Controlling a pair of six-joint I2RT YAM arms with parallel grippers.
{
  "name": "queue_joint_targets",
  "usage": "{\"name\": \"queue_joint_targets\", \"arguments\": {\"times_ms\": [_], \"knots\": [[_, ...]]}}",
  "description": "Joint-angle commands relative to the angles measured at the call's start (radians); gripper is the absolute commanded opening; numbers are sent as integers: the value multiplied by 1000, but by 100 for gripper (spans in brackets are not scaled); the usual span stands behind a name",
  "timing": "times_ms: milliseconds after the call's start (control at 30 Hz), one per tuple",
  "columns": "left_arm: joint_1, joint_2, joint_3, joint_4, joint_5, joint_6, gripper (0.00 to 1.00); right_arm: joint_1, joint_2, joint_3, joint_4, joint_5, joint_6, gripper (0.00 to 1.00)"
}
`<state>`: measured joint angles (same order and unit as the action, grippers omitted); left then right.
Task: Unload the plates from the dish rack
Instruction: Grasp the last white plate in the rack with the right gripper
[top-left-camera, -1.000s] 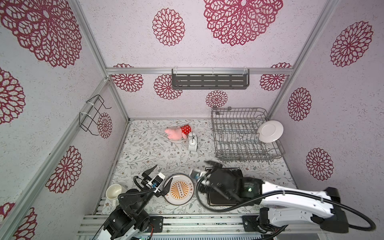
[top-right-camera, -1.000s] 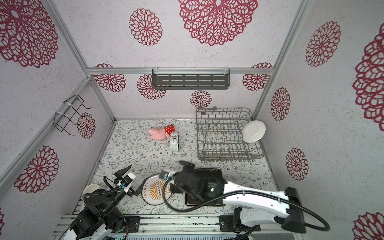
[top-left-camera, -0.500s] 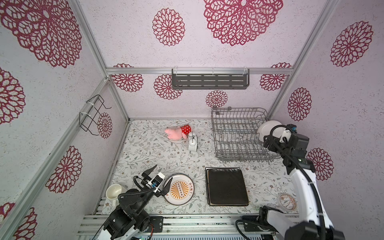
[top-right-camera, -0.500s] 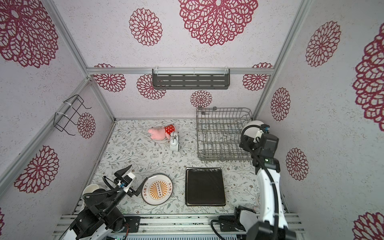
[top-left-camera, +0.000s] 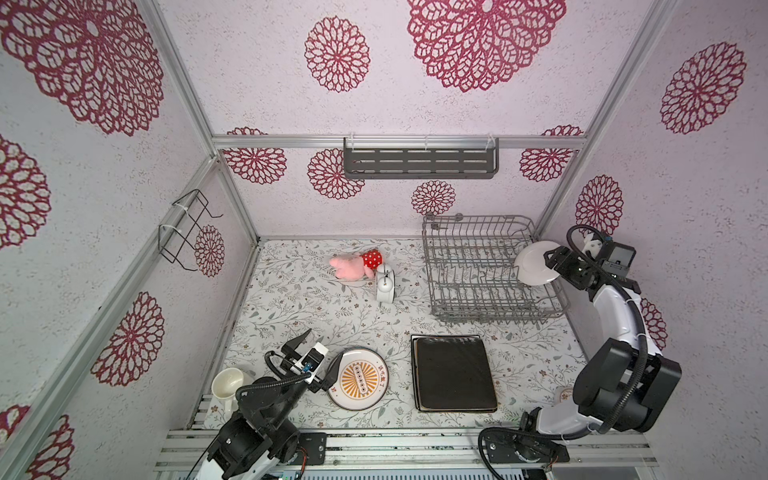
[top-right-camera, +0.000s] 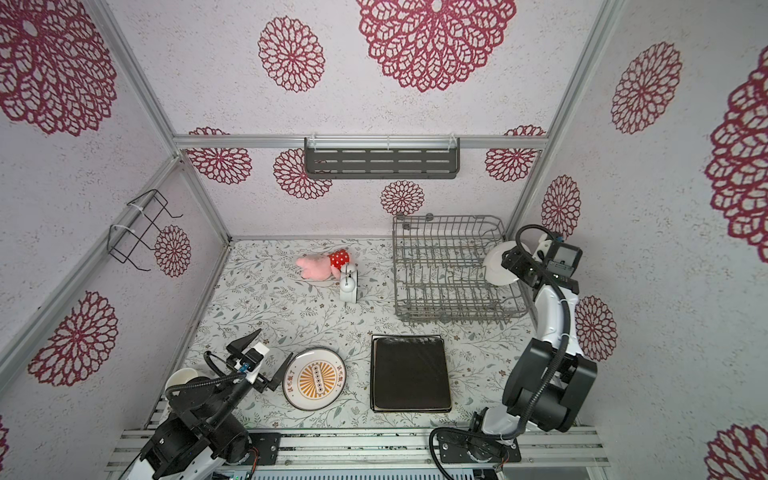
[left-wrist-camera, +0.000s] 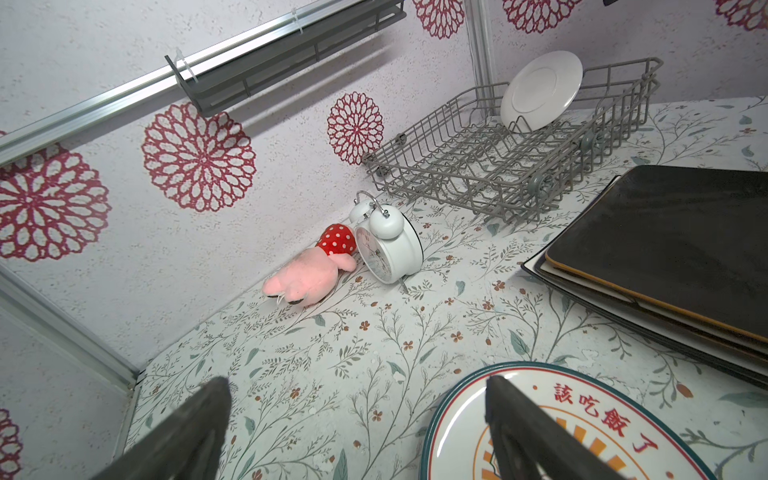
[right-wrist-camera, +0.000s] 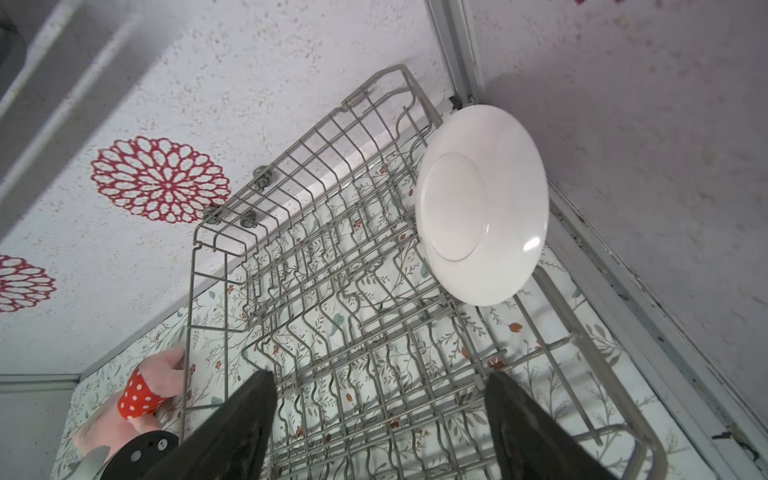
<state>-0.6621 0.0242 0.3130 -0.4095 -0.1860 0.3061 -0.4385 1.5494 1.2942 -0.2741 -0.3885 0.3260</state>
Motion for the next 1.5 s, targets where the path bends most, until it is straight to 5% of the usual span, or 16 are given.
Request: {"name": "queue_joint_targets", "arguments": {"times_ms": [0, 1067, 1467], "knots": [[7, 22, 2, 1, 26, 17, 97, -18, 35, 25, -19, 26, -38, 82], [12, 172, -1, 23, 20, 18, 97, -60, 500, 452, -57, 63, -55, 80], [17, 192, -3, 35, 14, 13, 97, -60, 559, 461, -17, 11, -53, 62]]}}
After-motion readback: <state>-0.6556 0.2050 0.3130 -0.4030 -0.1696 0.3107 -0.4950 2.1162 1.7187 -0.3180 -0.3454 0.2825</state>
